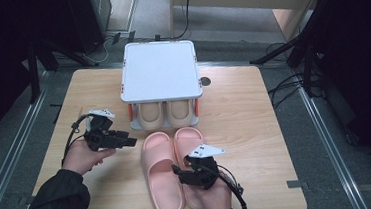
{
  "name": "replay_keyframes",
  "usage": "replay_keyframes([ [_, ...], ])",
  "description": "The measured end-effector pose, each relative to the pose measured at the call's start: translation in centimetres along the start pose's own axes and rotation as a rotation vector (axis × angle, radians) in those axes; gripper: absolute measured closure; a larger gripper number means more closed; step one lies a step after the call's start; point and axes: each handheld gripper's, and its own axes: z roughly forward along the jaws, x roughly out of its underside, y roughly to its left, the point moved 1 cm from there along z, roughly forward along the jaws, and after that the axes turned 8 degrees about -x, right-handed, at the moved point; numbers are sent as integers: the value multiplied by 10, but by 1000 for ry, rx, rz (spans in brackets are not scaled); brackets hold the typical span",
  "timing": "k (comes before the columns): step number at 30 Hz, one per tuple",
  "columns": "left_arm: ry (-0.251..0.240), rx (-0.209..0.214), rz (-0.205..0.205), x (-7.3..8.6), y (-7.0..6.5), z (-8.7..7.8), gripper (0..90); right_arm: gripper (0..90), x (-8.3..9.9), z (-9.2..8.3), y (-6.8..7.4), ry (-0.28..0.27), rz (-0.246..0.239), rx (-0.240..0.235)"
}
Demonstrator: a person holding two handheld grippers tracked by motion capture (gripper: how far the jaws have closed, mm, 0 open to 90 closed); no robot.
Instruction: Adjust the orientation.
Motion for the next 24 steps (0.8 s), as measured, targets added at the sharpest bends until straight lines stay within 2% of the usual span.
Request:
replay_keyframes([
  [4,-4,-7,-5,4,1,-3,441,373,0,8,3,18,-5,33],
  [9,-12,-23,-18,11,4,-9,441,390,-1,16,5,44,-13,48],
  [15,-18,-39,-36,20,6,-17,441,444,-3,20,8,51,-39,82],
  [19,-20,-45,-59,25,7,-21,449,476,-4,21,7,60,-47,80],
  [22,-25,-52,-69,28,9,-23,454,535,-5,20,7,69,-68,90],
  [24,-26,-53,-72,29,9,-24,454,565,-5,20,6,67,-57,87],
])
